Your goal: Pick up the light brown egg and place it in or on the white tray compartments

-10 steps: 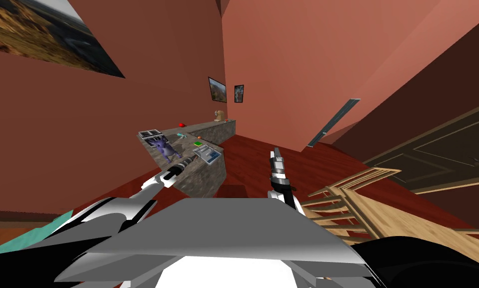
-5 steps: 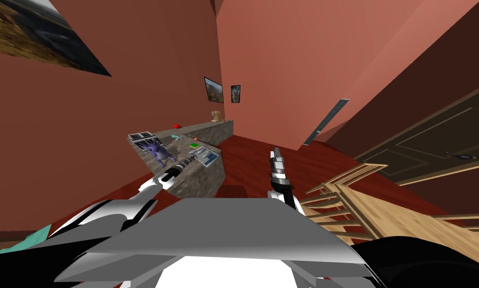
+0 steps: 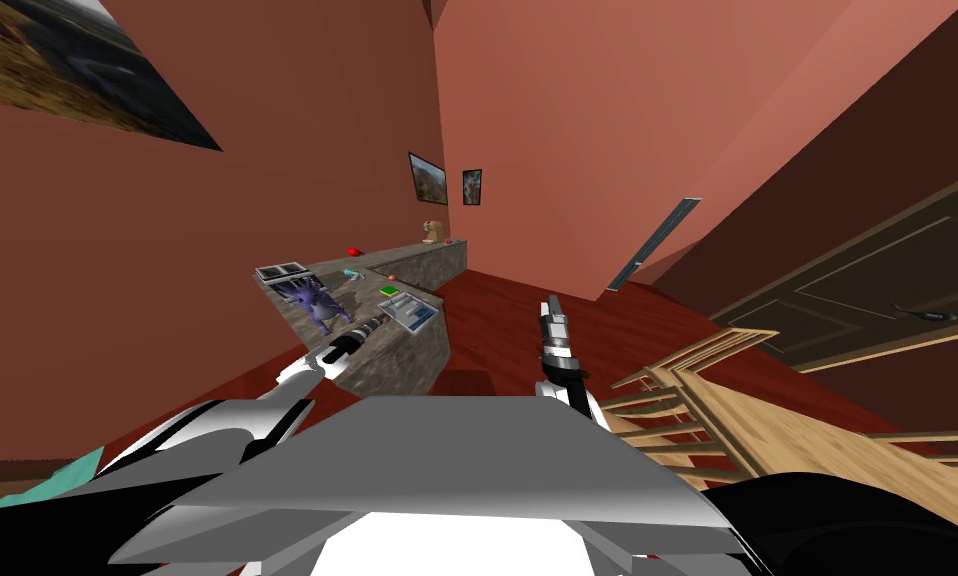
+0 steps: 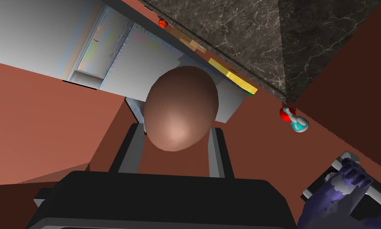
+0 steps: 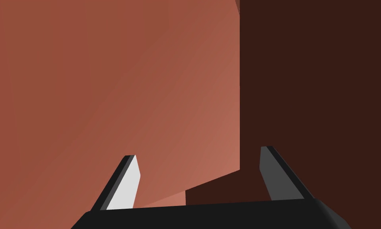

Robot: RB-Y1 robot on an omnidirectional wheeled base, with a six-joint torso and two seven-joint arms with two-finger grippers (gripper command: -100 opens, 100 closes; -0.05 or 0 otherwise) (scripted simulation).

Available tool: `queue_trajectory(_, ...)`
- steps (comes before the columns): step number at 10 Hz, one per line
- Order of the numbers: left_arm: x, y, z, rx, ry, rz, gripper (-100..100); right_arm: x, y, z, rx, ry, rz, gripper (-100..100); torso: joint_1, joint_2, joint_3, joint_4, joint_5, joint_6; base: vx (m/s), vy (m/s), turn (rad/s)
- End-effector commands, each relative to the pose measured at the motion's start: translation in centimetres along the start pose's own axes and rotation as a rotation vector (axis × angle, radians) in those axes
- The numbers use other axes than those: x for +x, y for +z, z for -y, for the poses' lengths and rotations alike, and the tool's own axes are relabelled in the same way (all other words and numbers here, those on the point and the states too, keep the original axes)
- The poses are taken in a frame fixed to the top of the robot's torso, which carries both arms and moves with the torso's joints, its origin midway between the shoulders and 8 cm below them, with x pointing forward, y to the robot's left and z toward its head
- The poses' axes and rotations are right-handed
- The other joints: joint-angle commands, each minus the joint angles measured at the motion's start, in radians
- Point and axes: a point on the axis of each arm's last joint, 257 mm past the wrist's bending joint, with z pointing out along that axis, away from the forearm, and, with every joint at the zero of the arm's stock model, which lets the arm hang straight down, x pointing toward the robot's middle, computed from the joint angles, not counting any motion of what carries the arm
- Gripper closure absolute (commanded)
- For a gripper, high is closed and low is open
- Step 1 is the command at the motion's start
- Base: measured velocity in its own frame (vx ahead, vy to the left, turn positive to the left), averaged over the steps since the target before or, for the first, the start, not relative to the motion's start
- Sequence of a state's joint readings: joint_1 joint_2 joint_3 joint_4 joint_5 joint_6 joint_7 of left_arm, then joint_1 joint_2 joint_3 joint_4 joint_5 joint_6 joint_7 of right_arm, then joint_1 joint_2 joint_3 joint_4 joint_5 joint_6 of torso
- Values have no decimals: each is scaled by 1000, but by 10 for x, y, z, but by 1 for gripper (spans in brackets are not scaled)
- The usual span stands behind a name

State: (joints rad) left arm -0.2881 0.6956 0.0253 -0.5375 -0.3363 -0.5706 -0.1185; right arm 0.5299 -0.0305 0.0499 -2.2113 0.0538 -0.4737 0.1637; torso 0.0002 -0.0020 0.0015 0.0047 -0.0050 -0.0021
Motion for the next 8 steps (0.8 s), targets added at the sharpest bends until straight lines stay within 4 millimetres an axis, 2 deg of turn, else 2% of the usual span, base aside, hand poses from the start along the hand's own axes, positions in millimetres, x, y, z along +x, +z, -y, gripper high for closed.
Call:
queue_trajectory(1,0,0,0,0,0,0,100,0,0,0,0,0,0,0,0,0,0,0,0,0,0,0,0)
queue_trajectory(2,0,0,0,0,0,0,0,0,0,0,0,0,0,0,0,0,0,0,0,0,0,0,0)
queue_trajectory(3,-1,5,9,18,5,-5,100,0,0,0,0,0,0,0,0,0,0,0,0,0,-31,-17,126)
queue_trajectory(5,1,8,18,33,10,-11,100,0,0,0,0,0,0,0,-1,4,2,1,0,-1,-55,-13,107)
queue_trajectory(6,0,7,14,28,7,-9,100,0,0,0,0,0,0,0,-1,4,2,1,-1,-1,-24,-3,17)
queue_trajectory(7,1,7,14,28,8,-10,0,0,0,0,0,0,0,0,-1,3,2,1,-1,0,-5,-1,0)
queue_trajectory(8,-28,17,30,63,10,29,100,0,0,0,0,0,0,0,-1,1,1,1,-1,0,8,29,75)
